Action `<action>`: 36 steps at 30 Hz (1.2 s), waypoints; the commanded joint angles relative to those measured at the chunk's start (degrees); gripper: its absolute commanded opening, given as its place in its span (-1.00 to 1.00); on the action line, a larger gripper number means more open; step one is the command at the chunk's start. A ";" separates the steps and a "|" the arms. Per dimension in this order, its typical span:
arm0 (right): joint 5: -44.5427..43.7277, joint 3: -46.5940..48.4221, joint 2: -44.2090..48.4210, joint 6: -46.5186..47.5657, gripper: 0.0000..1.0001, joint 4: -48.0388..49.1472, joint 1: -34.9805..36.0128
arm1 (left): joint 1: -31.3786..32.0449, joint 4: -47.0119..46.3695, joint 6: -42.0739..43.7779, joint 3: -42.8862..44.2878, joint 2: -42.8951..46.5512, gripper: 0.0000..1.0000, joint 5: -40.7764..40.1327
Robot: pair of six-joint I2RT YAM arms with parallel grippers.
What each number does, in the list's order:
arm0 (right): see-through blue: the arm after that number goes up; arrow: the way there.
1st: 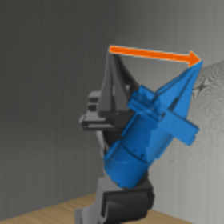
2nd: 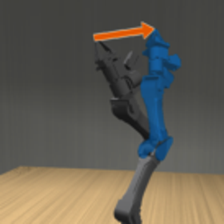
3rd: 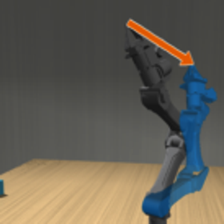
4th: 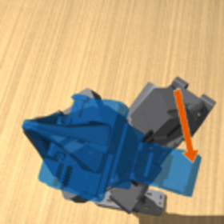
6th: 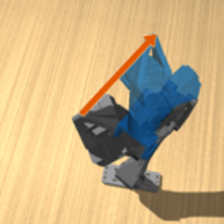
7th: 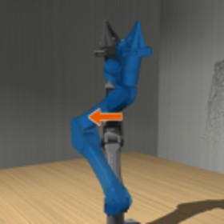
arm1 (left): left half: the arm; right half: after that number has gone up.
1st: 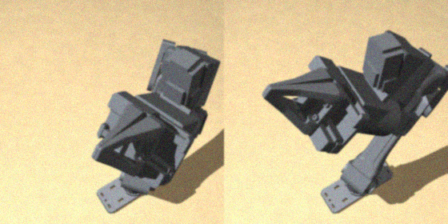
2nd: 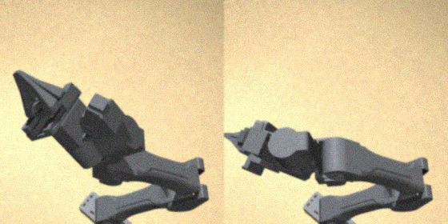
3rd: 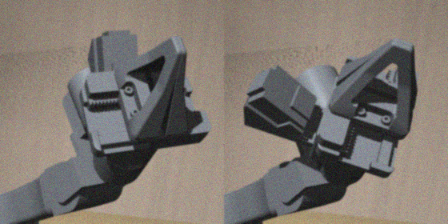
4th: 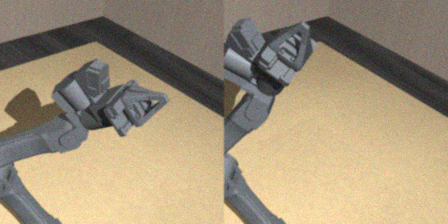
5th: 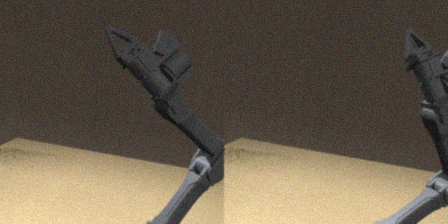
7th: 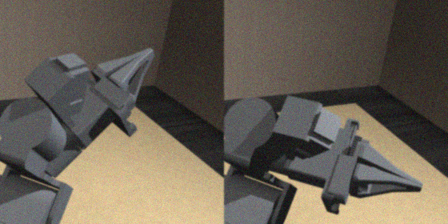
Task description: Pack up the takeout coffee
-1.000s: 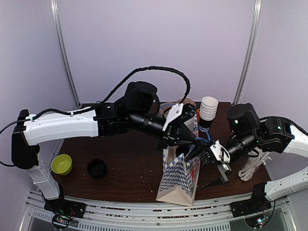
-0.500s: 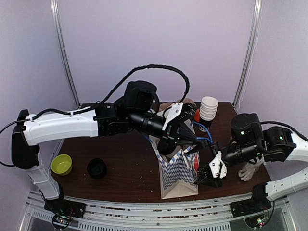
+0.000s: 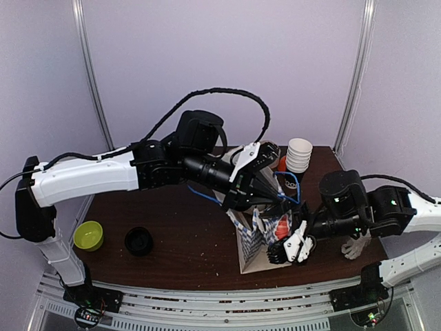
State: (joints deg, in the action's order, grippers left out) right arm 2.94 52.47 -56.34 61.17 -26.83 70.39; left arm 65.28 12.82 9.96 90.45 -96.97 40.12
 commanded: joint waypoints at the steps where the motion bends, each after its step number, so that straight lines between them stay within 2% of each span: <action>1: -10.75 -3.50 -2.31 -2.91 0.91 -10.75 -1.68 | 1.87 -5.11 -0.27 5.20 2.95 -1.00 11.26; 31: -10.39 -9.44 -1.97 5.43 0.90 -1.51 -0.68 | 1.96 -3.24 -5.23 18.92 -10.56 -1.00 10.77; 36: -11.55 -10.72 -1.29 7.59 0.90 1.81 0.12 | 1.96 -3.69 -6.03 19.16 -11.35 -1.00 7.96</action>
State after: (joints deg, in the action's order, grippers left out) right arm -5.43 45.21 -56.05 67.64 -20.60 70.43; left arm 65.21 18.13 5.54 105.58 -109.86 43.48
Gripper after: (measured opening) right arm 0.951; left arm 0.006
